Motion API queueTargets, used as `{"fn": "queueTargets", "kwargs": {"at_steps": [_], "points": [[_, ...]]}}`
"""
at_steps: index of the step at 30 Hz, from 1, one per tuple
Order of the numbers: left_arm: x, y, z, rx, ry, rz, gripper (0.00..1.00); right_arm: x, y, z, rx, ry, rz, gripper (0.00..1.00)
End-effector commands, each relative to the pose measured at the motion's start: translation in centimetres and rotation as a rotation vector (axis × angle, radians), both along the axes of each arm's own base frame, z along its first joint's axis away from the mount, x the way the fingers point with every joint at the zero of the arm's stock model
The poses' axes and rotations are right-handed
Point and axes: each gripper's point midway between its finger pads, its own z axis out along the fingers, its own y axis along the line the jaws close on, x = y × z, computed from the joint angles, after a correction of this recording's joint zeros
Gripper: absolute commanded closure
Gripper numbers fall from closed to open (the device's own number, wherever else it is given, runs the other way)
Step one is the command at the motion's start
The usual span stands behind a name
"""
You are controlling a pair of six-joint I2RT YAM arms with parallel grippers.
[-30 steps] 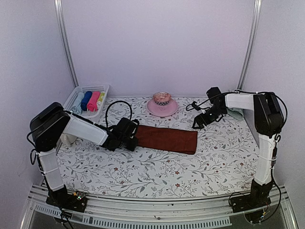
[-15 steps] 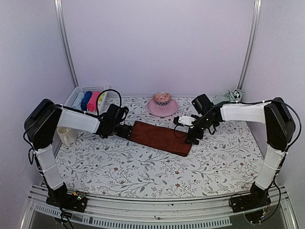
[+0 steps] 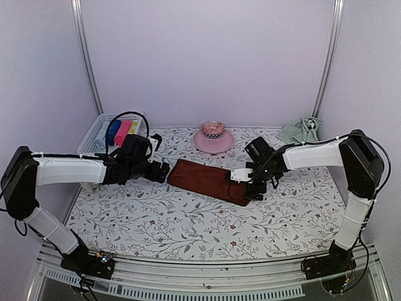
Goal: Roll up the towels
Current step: Rotate the towel at the center of the board.
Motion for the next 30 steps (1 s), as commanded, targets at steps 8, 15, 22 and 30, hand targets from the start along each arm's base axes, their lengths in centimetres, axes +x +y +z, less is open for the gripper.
{"fn": "queueTargets", "kwargs": {"at_steps": [8,15,22,30], "points": [[-2.5,1.0,1.1,0.031,-0.008,-0.013,0.03,-5.9,1.7,-3.3,-0.089,0.107,0.185,0.01],[-2.8,2.8,0.7,0.054,-0.051,0.051,0.03,-14.3,8.2,-3.7,-0.065,0.228,0.402,0.01],[-2.6,3.1,-0.9,0.087,-0.038,0.062,0.03,-15.2,16.9,3.7,0.151,0.214,0.363,0.01],[-2.6,2.2,-1.5,0.065,-0.061,0.011,0.03,2.4,15.8,11.1,0.338,0.003,-0.068,0.01]]}}
